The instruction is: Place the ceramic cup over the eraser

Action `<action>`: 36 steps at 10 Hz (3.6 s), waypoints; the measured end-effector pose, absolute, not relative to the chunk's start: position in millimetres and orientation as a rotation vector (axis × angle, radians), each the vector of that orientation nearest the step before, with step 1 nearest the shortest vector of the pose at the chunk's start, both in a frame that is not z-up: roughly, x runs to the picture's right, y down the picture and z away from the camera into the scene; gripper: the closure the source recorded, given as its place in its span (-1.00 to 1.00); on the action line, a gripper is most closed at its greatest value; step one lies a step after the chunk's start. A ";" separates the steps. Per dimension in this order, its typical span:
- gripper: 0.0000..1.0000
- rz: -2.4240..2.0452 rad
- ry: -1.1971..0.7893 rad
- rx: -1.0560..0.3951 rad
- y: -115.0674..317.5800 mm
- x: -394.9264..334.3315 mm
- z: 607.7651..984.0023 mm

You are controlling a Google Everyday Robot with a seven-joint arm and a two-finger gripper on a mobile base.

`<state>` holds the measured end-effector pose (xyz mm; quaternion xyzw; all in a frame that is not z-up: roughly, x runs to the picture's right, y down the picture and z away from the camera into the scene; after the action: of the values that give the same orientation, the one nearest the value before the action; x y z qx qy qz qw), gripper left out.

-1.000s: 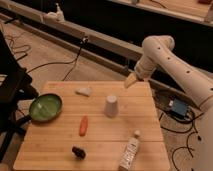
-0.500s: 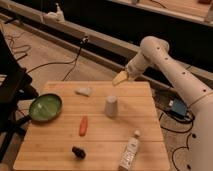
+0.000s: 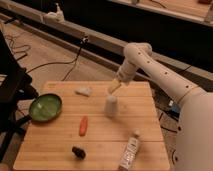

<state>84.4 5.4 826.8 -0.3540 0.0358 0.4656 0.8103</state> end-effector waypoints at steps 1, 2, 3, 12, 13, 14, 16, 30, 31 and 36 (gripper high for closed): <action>-0.60 0.993 0.083 -0.763 9.1 79.6 828.8; -0.60 0.987 0.092 -0.776 15.0 73.6 831.1; -0.60 0.979 0.101 -0.791 21.4 67.4 833.2; -0.55 0.910 0.220 -0.911 88.1 42.5 856.0; -0.31 0.918 0.226 -0.919 90.3 40.6 859.5; -0.12 0.926 0.225 -0.917 89.0 40.4 861.7; 0.33 0.957 0.210 -0.894 79.3 43.7 867.1; 1.00 0.768 0.011 -0.509 -39.1 99.3 709.5; 1.00 0.729 -0.011 -0.513 -29.9 92.6 692.7; 1.00 0.554 -0.115 -0.589 45.1 57.6 624.1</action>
<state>57.6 45.1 624.1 -0.2863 -0.0558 0.2693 0.9178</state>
